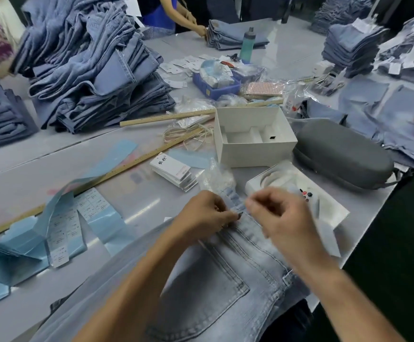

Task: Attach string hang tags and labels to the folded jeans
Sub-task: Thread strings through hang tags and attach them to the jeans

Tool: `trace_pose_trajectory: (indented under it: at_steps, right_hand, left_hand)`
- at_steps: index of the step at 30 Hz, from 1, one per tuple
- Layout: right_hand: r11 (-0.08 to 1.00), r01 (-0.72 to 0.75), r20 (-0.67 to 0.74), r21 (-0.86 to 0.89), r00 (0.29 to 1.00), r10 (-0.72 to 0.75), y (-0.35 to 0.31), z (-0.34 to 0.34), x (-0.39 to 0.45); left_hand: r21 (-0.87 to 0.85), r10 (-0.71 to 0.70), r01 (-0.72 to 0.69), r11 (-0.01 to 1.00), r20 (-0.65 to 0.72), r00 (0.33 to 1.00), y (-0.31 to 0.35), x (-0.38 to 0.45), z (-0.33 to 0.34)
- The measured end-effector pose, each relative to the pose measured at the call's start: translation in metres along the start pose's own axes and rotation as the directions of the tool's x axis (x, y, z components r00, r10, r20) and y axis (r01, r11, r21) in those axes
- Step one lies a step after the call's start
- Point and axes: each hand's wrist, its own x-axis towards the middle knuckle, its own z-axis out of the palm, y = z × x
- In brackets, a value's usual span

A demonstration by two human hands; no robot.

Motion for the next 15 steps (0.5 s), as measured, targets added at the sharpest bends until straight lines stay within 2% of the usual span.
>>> trace_pose_trajectory:
  at_steps: [2,4,8,12,15]
  right_hand:
    - [0.982,-0.061,-0.025,-0.179,0.998,0.058,0.025,0.017,-0.01]
    - [0.944,-0.034,-0.083,-0.329,0.997,0.008,0.035,0.028,-0.014]
    - [0.913,-0.018,-0.123,-0.409,0.992,-0.036,0.029,0.035,-0.006]
    - [0.978,-0.067,-0.104,-0.198,0.993,0.047,0.03,0.036,-0.003]
    - [0.987,-0.104,-0.064,-0.123,0.993,0.097,0.034,0.035,-0.003]
  left_hand:
    - [-0.305,-0.028,0.032,0.952,0.016,0.999,-0.006,-0.004,-0.006]
    - [-0.426,-0.012,0.026,0.904,0.037,0.999,-0.012,-0.009,-0.01]
    - [-0.364,0.088,-0.08,0.928,0.004,0.996,-0.017,-0.015,-0.011]
    - [-0.404,0.152,-0.14,0.904,-0.003,0.988,-0.026,-0.016,-0.014]
    - [-0.293,0.206,-0.198,0.935,-0.005,0.979,-0.029,-0.014,-0.012]
